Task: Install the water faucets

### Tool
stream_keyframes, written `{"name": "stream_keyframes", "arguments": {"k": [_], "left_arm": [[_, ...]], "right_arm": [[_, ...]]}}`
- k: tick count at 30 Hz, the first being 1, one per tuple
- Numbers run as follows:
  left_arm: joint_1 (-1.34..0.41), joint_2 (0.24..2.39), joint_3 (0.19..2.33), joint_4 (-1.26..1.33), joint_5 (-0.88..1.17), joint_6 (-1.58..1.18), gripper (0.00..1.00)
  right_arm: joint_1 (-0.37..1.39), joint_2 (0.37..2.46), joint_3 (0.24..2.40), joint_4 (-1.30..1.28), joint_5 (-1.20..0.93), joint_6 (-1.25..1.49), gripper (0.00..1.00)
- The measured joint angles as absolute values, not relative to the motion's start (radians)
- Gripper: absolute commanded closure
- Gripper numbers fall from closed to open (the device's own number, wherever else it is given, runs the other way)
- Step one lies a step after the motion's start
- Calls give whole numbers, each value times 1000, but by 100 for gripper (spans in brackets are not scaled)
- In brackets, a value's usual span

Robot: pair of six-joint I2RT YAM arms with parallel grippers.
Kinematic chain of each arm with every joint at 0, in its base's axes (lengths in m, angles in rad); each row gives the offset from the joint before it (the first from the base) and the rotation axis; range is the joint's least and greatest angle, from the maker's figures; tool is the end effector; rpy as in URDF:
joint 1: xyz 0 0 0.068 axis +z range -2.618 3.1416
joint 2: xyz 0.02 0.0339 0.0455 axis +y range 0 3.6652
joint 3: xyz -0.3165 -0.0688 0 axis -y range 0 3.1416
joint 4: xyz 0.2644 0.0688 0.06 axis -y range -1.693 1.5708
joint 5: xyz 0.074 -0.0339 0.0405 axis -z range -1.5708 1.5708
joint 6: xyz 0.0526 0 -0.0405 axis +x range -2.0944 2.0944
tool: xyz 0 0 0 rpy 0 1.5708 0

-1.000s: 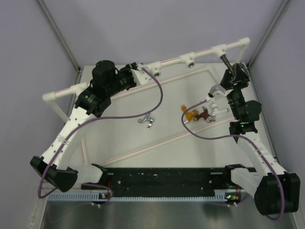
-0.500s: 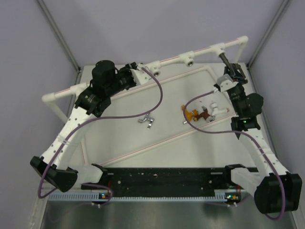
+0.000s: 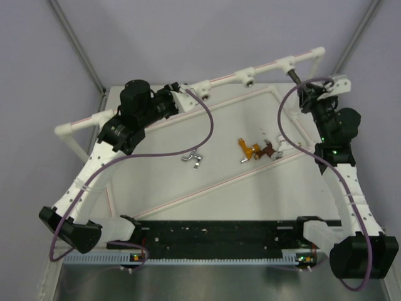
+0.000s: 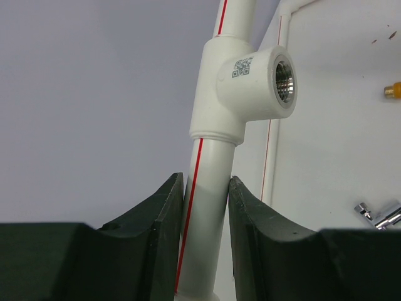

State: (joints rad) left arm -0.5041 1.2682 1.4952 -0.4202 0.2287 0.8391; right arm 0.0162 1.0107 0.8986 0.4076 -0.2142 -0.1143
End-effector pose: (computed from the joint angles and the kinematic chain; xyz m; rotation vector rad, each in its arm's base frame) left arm 0.2505 -0.1518 0.5095 1.2194 1.2679 0.0421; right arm 0.2411 0.0151 0.4482 -0.2665 1.2544 0.0523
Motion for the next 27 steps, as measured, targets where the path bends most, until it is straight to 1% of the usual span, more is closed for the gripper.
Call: {"name": "stream_keyframes", "arguments": {"k": [10,19,20,21,22,24,26,27], "left_arm": [[-504,1265,1494,-423,238,839,100],[-503,1265,1494,-422,233,840,100],[-501,1265,1494,-422,231,841,100],[-499,1265,1494,-422,231,841,100],[-497,1265,1494,-422,230,841,100],[-496,1265,1494,-421,230,841,100],[-496,1265,1494,-422,230,841,100],[-496,1265,1494,-422,231,841,100]], "right_arm": [[-54,1013,971,233,-176,577,100],[-103,1047,973,184,-187,1176,100],[-103,1058,973,185,-190,1239,99],[-103,1064,973,184,-192,1277,89],[-103,1070,973,184,-194,1315,76],[-103,1073,973,181,-193,1357,68],[-103,1069,973,185,-186,1364,57],[-102,1064,973,186,-181,1361,47]]}}
